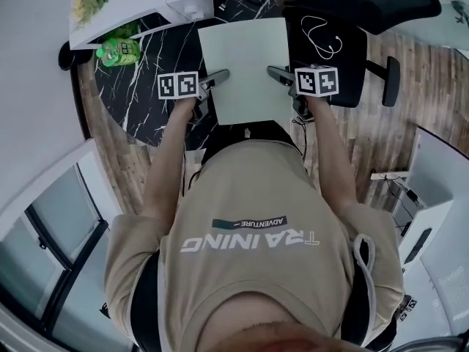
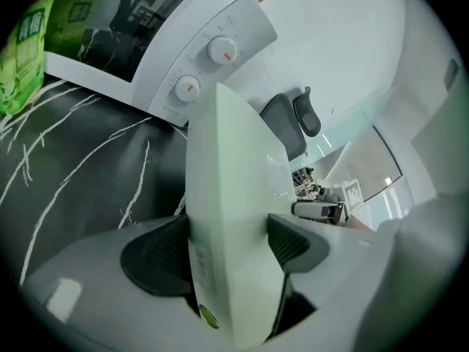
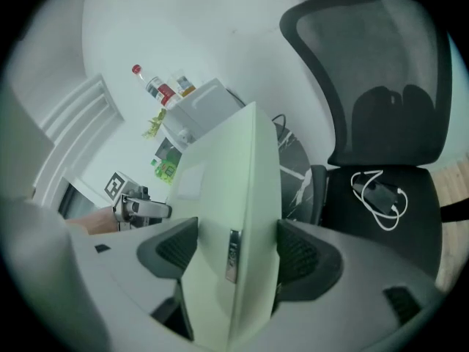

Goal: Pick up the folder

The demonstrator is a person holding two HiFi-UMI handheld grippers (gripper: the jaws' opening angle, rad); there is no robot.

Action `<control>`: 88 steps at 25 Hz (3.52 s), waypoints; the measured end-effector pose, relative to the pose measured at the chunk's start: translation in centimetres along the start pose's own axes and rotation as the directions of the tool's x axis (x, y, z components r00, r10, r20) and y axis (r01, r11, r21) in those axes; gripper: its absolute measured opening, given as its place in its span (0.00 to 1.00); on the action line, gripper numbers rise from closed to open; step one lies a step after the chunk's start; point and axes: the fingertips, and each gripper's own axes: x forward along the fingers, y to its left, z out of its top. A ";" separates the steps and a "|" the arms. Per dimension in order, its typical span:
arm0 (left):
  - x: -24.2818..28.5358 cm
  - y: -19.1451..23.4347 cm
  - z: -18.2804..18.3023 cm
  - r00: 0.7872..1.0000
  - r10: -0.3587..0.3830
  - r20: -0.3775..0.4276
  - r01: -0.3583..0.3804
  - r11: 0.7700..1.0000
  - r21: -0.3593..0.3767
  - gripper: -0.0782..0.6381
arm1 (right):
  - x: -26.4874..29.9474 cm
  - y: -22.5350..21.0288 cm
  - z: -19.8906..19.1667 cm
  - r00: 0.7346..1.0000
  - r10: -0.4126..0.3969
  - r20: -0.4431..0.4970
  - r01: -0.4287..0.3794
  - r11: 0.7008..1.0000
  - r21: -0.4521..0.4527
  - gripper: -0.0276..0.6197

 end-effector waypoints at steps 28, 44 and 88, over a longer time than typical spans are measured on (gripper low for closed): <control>-17.0 -15.6 14.3 0.908 -0.096 0.409 -0.093 0.903 0.419 0.56 | -14.3 16.6 17.0 0.874 0.159 0.459 0.044 0.915 -0.400 0.51; -28.9 -29.9 24.4 0.765 -0.283 0.579 -0.210 0.741 0.638 0.56 | -26.9 28.0 28.9 0.704 0.307 0.640 0.207 0.774 -0.599 0.51; -36.4 -39.8 29.5 0.697 -0.392 0.601 -0.342 0.555 0.759 0.56 | -35.1 34.8 34.2 0.578 0.368 0.729 0.375 0.674 -0.637 0.51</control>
